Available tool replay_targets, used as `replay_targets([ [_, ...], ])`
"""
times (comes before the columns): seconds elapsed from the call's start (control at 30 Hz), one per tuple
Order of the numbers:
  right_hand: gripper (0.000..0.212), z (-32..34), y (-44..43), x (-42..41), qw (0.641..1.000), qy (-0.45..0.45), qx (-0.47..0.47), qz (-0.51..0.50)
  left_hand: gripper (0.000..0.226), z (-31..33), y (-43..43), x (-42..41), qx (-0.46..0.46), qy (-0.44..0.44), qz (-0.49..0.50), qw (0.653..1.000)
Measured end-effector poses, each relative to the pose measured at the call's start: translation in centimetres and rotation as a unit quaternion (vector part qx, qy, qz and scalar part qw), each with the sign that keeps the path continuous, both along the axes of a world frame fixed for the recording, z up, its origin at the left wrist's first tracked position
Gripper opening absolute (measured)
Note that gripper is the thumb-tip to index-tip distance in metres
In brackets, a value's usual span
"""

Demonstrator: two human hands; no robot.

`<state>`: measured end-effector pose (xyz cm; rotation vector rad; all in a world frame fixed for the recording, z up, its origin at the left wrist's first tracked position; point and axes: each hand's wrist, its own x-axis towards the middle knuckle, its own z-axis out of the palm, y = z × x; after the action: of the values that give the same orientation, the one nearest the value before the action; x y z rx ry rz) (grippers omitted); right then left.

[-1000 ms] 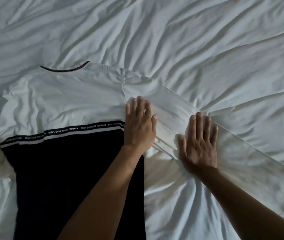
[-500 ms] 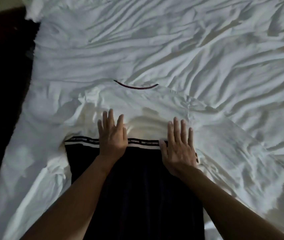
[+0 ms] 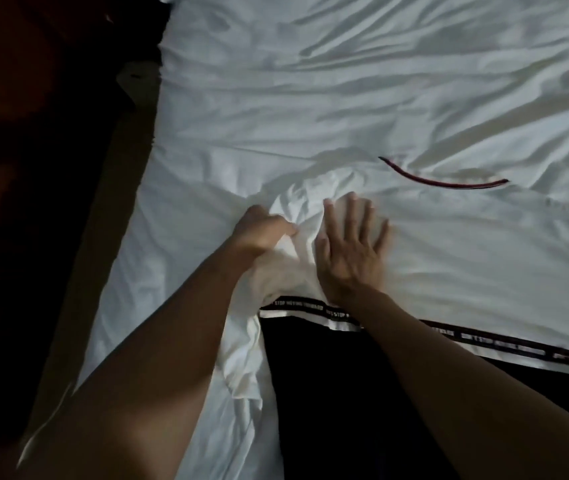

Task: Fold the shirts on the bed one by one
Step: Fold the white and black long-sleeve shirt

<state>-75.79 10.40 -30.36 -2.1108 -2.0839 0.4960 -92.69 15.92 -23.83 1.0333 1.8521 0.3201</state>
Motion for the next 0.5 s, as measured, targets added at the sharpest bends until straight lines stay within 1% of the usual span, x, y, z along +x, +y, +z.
replay_targets([
  [0.1,0.063,-0.6,0.2,-0.5,0.999,-0.035,0.002,-0.004,0.022,0.6,1.1,-1.7,0.004,-0.063,-0.021,0.998],
  [0.13,0.061,-0.7,0.5,-0.6,0.999,-0.04,0.002,-0.006,0.015,0.8,1.3,-2.3,0.012,-0.08,-0.015,0.997],
  [0.17,0.061,-0.8,0.7,-0.7,0.999,-0.047,0.0,-0.008,0.013,1.0,1.3,-3.1,0.02,-0.095,-0.011,0.995],
  [0.2,0.061,-0.8,1.0,-0.8,0.998,-0.054,-0.001,-0.01,0.016,1.3,1.3,-4.1,0.019,-0.102,-0.023,0.994],
  [0.23,0.062,-0.9,1.2,-0.9,0.998,-0.061,-0.001,-0.012,0.02,1.8,1.1,-5.2,0.003,-0.104,-0.055,0.993],
  [0.33,0.062,-1.0,1.4,-0.9,0.997,-0.073,-0.001,-0.014,0.031,2.8,-0.1,-8.5,-0.109,-0.086,-0.17,0.976],
  [0.37,0.063,-1.1,1.4,-0.8,0.997,-0.076,-0.001,-0.016,0.03,2.8,-0.6,-9.5,-0.113,-0.071,-0.173,0.976],
  [0.4,0.063,-1.1,1.4,-0.8,0.997,-0.078,-0.001,-0.018,0.029,2.5,-1.1,-10.3,-0.091,-0.069,-0.138,0.984],
  [0.43,0.063,-1.1,1.4,-0.9,0.996,-0.081,-0.001,-0.022,0.03,2.2,-1.7,-11.0,-0.058,-0.081,-0.079,0.992],
  [0.47,0.063,-1.2,1.4,-1.0,0.996,-0.084,-0.001,-0.024,0.035,2.0,-2.5,-11.3,-0.02,-0.106,-0.014,0.994],
  [0.5,0.063,-1.2,1.4,-1.1,0.996,-0.087,0.0,-0.025,0.04,2.0,-3.3,-11.2,0.012,-0.141,0.038,0.989],
])
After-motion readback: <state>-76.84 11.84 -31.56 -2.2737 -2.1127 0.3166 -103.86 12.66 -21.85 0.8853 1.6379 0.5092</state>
